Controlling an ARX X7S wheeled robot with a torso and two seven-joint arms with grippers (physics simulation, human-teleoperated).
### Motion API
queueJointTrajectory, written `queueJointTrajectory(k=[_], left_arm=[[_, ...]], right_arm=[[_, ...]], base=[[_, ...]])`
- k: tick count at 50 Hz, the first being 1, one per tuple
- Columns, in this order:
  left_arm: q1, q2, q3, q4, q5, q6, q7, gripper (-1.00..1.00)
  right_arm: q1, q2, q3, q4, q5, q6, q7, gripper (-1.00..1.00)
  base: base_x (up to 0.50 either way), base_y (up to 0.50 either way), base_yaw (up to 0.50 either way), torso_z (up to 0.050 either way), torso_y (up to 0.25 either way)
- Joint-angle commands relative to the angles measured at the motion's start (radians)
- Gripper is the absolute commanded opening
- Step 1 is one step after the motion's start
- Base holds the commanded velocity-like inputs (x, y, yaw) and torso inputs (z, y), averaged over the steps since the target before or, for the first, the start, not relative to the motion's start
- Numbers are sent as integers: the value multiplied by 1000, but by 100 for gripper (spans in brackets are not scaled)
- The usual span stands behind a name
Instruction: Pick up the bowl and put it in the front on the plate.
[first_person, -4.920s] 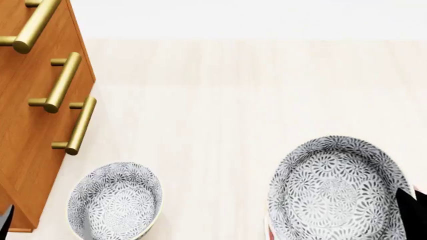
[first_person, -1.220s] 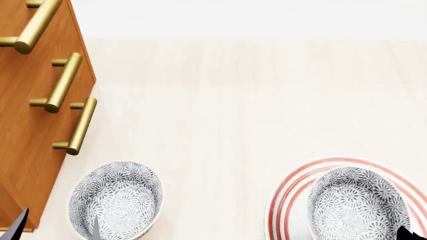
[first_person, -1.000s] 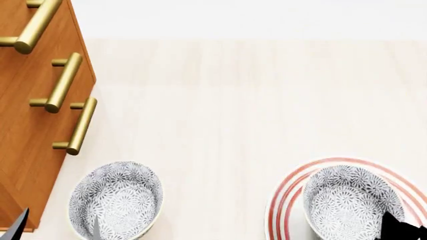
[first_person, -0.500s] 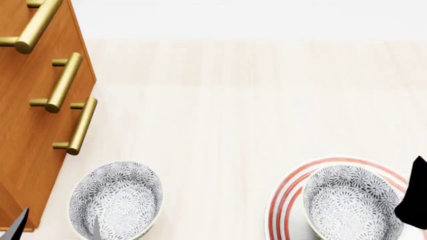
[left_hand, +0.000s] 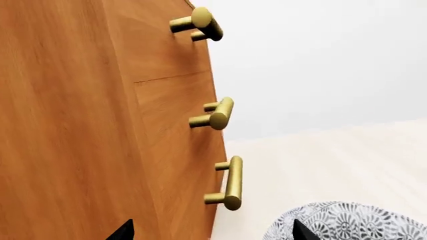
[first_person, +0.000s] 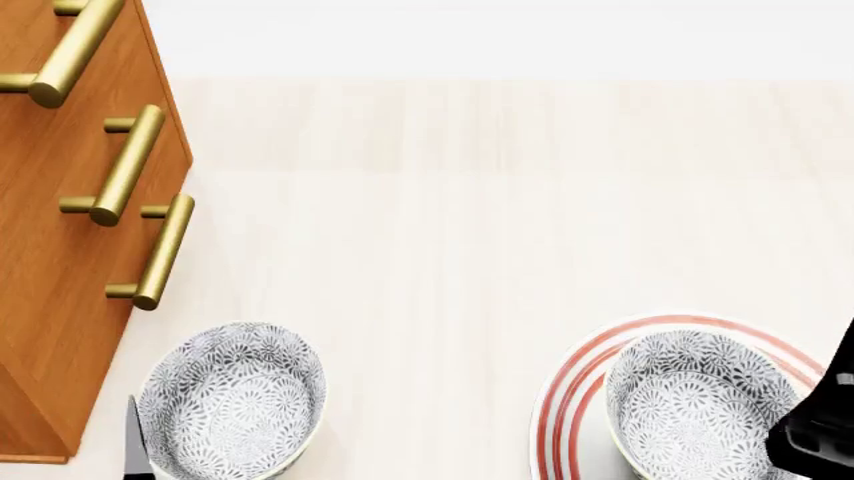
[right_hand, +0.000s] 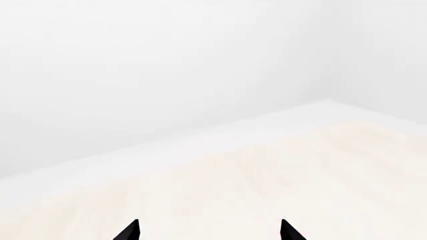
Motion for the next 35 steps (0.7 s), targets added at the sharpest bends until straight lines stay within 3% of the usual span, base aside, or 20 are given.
queueJointTrajectory(k=[1,5,12,17,35], left_arm=[[26,-5,-81,130,8,-18,-25,100],[55,-15,-106,166,40,1,-62,100],[141,-24,-203,249,79,38,-164,100],[174,-28,-213,235,132,86,-195,100],[203,-41,-352,76,87,192,-281,100]], right_arm=[[-116,-186,-44,-138,-529,-336,-82,100],[-148,-249,-43,-116,-700,-493,-62,100],[-180,-329,-26,-13,-808,-709,-60,100],[-177,-362,-76,75,-904,-826,-66,100],[-126,-437,-234,355,-1111,-963,-12,100]], base=[[0,0,0,0,0],[0,0,0,0,0],[0,0,0,0,0],[0,0,0,0,0],[0,0,0,0,0]])
